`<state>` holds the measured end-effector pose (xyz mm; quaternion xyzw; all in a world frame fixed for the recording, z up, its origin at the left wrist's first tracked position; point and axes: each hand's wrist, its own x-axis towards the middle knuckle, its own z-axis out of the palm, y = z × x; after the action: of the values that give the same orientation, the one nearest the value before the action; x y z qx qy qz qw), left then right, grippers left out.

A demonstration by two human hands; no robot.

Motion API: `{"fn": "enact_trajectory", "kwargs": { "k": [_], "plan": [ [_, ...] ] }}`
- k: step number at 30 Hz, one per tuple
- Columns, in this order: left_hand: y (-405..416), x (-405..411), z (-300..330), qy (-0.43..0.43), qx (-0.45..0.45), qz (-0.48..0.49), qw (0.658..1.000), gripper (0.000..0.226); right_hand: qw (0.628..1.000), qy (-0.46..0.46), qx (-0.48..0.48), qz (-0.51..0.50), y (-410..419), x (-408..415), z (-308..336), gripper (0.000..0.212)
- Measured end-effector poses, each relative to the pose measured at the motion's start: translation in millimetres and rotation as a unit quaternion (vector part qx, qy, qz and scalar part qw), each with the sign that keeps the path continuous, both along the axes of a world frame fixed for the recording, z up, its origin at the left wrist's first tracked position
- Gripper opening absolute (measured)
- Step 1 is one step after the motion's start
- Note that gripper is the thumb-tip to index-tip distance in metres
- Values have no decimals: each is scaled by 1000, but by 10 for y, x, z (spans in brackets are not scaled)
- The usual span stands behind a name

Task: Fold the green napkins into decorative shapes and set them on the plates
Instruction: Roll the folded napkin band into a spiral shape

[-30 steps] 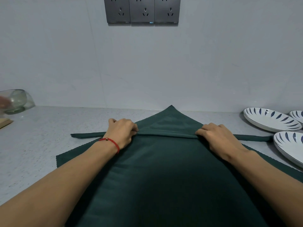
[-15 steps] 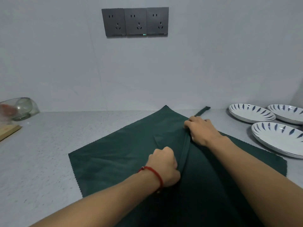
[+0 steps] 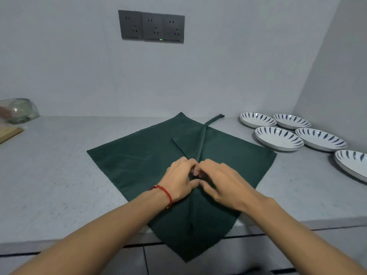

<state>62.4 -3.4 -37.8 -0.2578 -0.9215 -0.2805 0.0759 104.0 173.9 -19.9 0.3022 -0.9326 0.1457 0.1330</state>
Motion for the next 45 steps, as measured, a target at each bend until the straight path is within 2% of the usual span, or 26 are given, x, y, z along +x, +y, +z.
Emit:
{"fn": "enact_trajectory", "kwargs": {
  "k": [3, 7, 13, 17, 20, 24, 26, 28, 31, 34, 37, 40, 45],
  "plan": [
    [-211, 332, -84, 65, 43, -95, 992, 25, 998, -43, -24, 34, -85, 338, -43, 19],
    [-386, 635, -79, 16, 87, -126, 988, 54, 996, -71, -23, 40, -127, 621, -102, 23],
    [-465, 841, -101, 5, 79, -154, 985, 58, 999, -46, 14, 19, -108, 831, -201, 31],
    [-480, 877, -155, 1, 79, -139, 987, 56, 999, 15, 30, 5, -137, 824, -342, 35],
    [-494, 881, -160, -6, 83, -136, 987, 55, 998, 38, -49, -2, -182, 800, -434, 26],
    [-516, 850, -166, -35, 88, -116, 989, 57, 987, -19, -155, -42, -230, 674, -447, 21],
    [-510, 852, -184, -56, 106, -100, 988, 52, 978, -53, -188, -68, -266, 629, -409, 12],
    [-500, 857, -201, -69, 123, -90, 986, 44, 967, -93, -219, -92, -279, 597, -364, 11],
    [-494, 848, -217, -82, 146, -73, 983, 40, 955, -156, -227, -113, -275, 558, -326, 12],
    [-489, 849, -213, -83, 170, -61, 980, 38, 950, -170, -228, -130, -303, 539, -337, 13],
    [-480, 858, -224, -69, 177, -56, 980, 34, 953, -159, -214, -146, -330, 528, -348, 14],
    [-468, 881, -255, -3, 136, -39, 990, 29, 954, -139, -227, -138, -327, 547, -373, 16],
    [-455, 895, -253, 31, 121, -29, 992, 23, 972, -60, -193, -117, -317, 615, -463, 5]
  ]
}}
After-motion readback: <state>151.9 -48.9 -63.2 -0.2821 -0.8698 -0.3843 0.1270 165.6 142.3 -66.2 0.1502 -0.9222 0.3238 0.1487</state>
